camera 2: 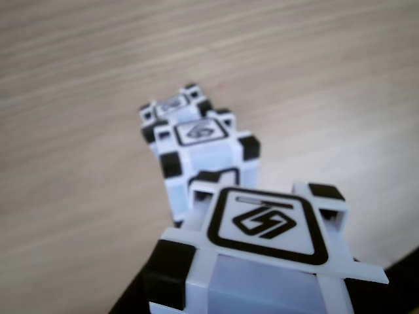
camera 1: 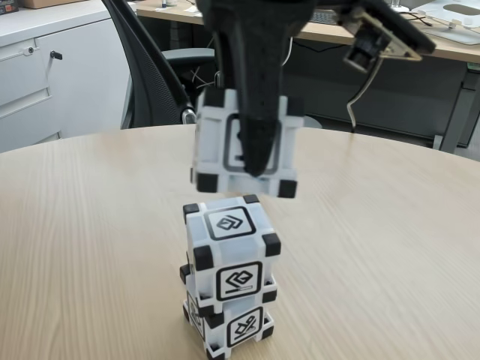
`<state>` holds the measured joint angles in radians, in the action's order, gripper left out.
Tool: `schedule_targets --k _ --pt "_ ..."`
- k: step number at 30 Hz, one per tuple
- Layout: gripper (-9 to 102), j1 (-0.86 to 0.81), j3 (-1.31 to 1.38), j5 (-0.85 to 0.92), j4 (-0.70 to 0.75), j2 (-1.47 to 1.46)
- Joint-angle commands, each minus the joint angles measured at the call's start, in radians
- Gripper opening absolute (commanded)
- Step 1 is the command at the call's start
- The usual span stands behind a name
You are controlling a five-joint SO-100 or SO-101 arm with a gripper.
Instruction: Stack cubes from left to right.
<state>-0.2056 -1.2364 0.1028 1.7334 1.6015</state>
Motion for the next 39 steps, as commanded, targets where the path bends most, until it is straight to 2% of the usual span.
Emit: schedule_targets --k 1,23,39 --pt "0 0.003 0.026 -0.02 -0.005 0.003" --pt "0 0.002 -0.023 -0.067 -0.002 -0.026" --pt "0 -0.015 -0.025 -0.018 0.0 -0.026"
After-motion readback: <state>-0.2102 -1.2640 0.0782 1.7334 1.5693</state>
